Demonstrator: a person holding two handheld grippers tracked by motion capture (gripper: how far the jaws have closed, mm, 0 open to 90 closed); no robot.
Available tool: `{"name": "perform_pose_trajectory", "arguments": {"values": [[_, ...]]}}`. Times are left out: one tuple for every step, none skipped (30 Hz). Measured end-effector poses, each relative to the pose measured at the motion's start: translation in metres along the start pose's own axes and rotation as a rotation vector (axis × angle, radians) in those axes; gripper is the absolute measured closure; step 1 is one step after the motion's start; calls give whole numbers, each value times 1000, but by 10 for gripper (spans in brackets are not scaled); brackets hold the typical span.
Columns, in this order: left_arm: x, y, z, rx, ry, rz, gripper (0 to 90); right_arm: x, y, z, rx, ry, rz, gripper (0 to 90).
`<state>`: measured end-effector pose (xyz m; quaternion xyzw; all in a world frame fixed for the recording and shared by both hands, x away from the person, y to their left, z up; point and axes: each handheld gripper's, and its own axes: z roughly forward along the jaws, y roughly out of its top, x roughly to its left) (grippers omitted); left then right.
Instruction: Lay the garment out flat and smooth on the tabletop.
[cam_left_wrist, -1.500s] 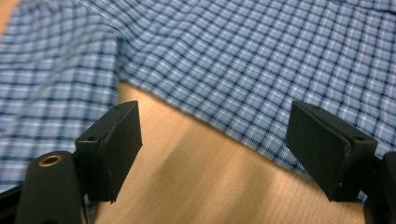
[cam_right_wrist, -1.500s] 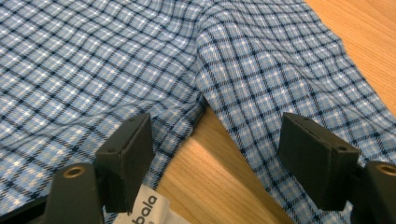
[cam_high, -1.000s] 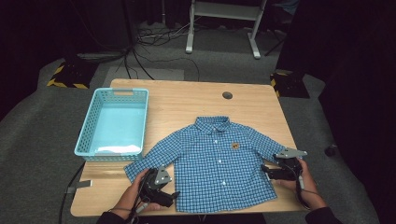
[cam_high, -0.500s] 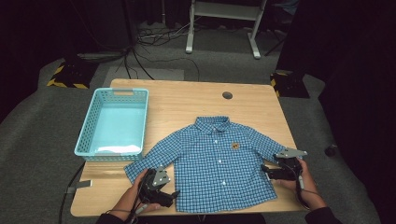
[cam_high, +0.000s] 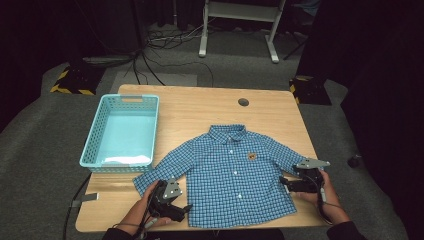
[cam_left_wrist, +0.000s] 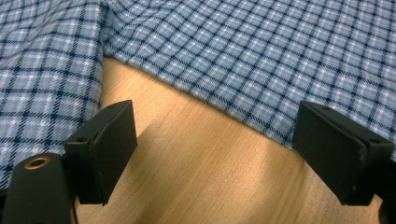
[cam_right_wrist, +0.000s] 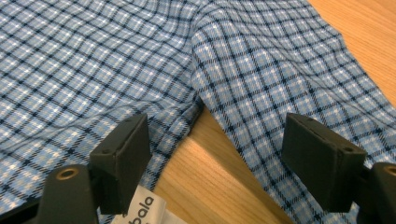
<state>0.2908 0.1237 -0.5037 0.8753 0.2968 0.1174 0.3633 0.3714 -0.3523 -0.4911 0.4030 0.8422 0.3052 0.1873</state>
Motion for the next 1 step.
{"name": "perform_pose_trajectory", "arguments": {"values": [[0, 0, 0, 0, 0, 0, 137, 0, 0, 0, -1, 3, 2, 235]]}}
